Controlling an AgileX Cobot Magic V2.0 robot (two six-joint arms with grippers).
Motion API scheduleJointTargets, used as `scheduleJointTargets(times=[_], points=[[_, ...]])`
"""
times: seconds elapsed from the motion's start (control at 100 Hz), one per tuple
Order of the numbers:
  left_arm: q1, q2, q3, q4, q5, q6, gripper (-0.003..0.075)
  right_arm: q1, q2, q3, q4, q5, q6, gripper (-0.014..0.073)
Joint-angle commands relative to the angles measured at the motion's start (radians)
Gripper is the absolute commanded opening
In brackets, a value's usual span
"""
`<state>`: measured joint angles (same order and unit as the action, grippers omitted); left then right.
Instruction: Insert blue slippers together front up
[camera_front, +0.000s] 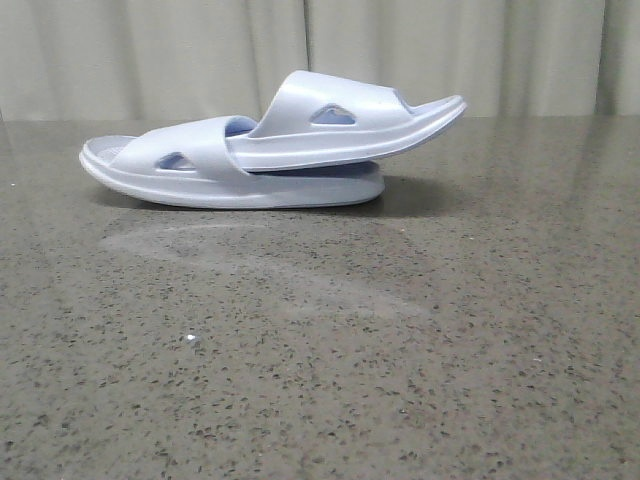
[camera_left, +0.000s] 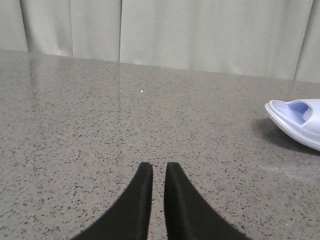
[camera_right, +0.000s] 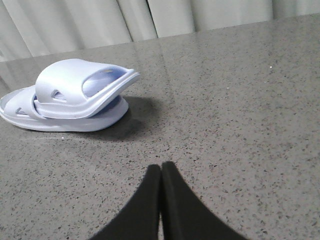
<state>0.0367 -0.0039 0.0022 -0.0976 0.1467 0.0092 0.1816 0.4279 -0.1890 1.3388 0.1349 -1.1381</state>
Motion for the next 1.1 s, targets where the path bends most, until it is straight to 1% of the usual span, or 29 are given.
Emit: scheduleJointTargets(times=[0.0, 0.38, 0.49, 0.52, 0.55, 0.59, 0.6, 0.61, 0.62, 0.63, 0.64, 0.65, 0.66, 0.67, 0.68, 0.69, 0.7, 0.71, 0.72, 0.73, 0.74, 0.76, 0.77, 0.81, 0.86, 0.91, 1.05, 1.06, 1.09], points=[[0.003, -0.028, 0.011, -0.008, -0.068, -0.009, 0.0015, 0.002, 0.000, -0.030, 0.012, -0.011, -0.009, -0.0079], [0.003, -0.028, 0.011, -0.008, -0.068, -0.009, 0.0015, 0.002, 0.000, -0.030, 0.012, -0.013, -0.009, -0.0079], [0.003, -0.028, 0.011, -0.008, -0.068, -0.009, 0.0015, 0.002, -0.017, -0.021, -0.014, -0.122, -0.007, -0.0079], [0.003, -0.028, 0.011, -0.008, -0.068, -0.009, 0.0015, 0.002, -0.019, -0.017, -0.040, -0.135, 0.004, -0.0079], [0.003, -0.028, 0.011, -0.008, -0.068, -0.009, 0.0015, 0.002, -0.023, -0.013, -0.118, -0.154, 0.038, -0.0079], [0.003, -0.028, 0.011, -0.008, -0.068, -0.009, 0.0015, -0.005, -0.033, -0.008, -0.246, -0.174, 0.155, -0.0079], [0.003, -0.028, 0.011, -0.008, -0.068, -0.009, 0.0015, -0.007, -0.034, -0.005, -0.311, -0.177, 0.208, -0.0079], [0.003, -0.028, 0.011, -0.008, -0.068, -0.009, 0.0015, -0.011, -0.034, -0.005, -0.346, -0.177, 0.237, -0.0079], [0.003, -0.028, 0.011, -0.008, -0.068, -0.009, 0.0015, -0.013, -0.039, -0.003, -0.418, -0.179, 0.267, -0.0079], [0.003, -0.028, 0.011, -0.008, -0.068, -0.009, 0.0015, -0.017, -0.041, 0.000, -0.454, -0.182, 0.331, -0.0079], [0.003, -0.028, 0.011, -0.008, -0.068, -0.009, 0.0015, -0.020, -0.045, 0.000, -0.528, -0.182, 0.363, -0.0079], [0.003, -0.028, 0.011, -0.008, -0.068, -0.009, 0.0015, -0.023, -0.045, 0.005, -0.564, -0.182, 0.428, -0.0079], [0.003, -0.028, 0.011, -0.008, -0.068, -0.009, 0.0015, -0.030, -0.051, 0.008, -0.600, -0.182, 0.460, -0.0079], [0.003, -0.028, 0.011, -0.008, -0.068, -0.009, 0.0015, -0.034, -0.054, 0.011, -0.671, -0.185, 0.524, -0.0079], [0.003, -0.028, 0.011, -0.008, -0.068, -0.009, 0.0015, -0.042, -0.056, 0.013, -0.705, -0.184, 0.556, -0.0079], [0.003, -0.028, 0.011, -0.008, -0.068, -0.009, 0.0015, -0.046, -0.061, 0.018, -0.771, -0.184, 0.586, -0.0079], [0.003, -0.028, 0.011, -0.008, -0.068, -0.009, 0.0015, -0.055, -0.063, 0.021, -0.802, -0.184, 0.646, -0.0079], [0.003, -0.028, 0.011, -0.008, -0.068, -0.009, 0.0015, -0.060, -0.069, 0.023, -0.861, -0.184, 0.674, -0.0079], [0.003, -0.028, 0.011, -0.008, -0.068, -0.009, 0.0015, -0.065, -0.073, 0.027, -0.887, -0.182, 0.726, -0.0079], [0.003, -0.028, 0.011, -0.008, -0.068, -0.009, 0.0015, -0.076, -0.081, 0.030, -0.913, -0.180, 0.750, -0.0079], [0.003, -0.028, 0.011, -0.008, -0.068, -0.009, 0.0015, -0.082, -0.085, 0.035, -0.959, -0.174, 0.793, -0.0079], [0.003, -0.028, 0.011, -0.008, -0.068, -0.009, 0.0015, -0.099, -0.099, 0.043, -1.016, -0.167, 0.828, -0.0079], [0.003, -0.028, 0.011, -0.008, -0.068, -0.009, 0.0015, -0.110, -0.109, 0.049, -1.046, -0.156, 0.866, -0.0079], [0.003, -0.028, 0.011, -0.008, -0.068, -0.009, 0.0015, -0.138, -0.136, 0.065, -1.089, -0.140, 0.898, -0.0079], [0.003, -0.028, 0.011, -0.008, -0.068, -0.009, 0.0015, -0.176, -0.182, 0.099, -1.118, -0.135, 0.901, -0.0079], [0.003, -0.028, 0.011, -0.008, -0.068, -0.009, 0.0015, -0.199, -0.217, 0.127, -1.135, -0.160, 0.901, -0.0079], [0.003, -0.028, 0.011, -0.008, -0.068, -0.009, 0.0015, -0.215, -0.314, 0.222, -1.163, -0.226, 0.901, -0.0079], [0.003, -0.028, 0.011, -0.008, -0.068, -0.009, 0.0015, -0.215, -0.323, 0.222, -1.164, -0.226, 0.901, -0.0079], [0.003, -0.028, 0.011, -0.008, -0.068, -0.009, 0.0015, -0.217, -0.338, 0.220, -1.168, -0.167, 0.901, -0.0079]])
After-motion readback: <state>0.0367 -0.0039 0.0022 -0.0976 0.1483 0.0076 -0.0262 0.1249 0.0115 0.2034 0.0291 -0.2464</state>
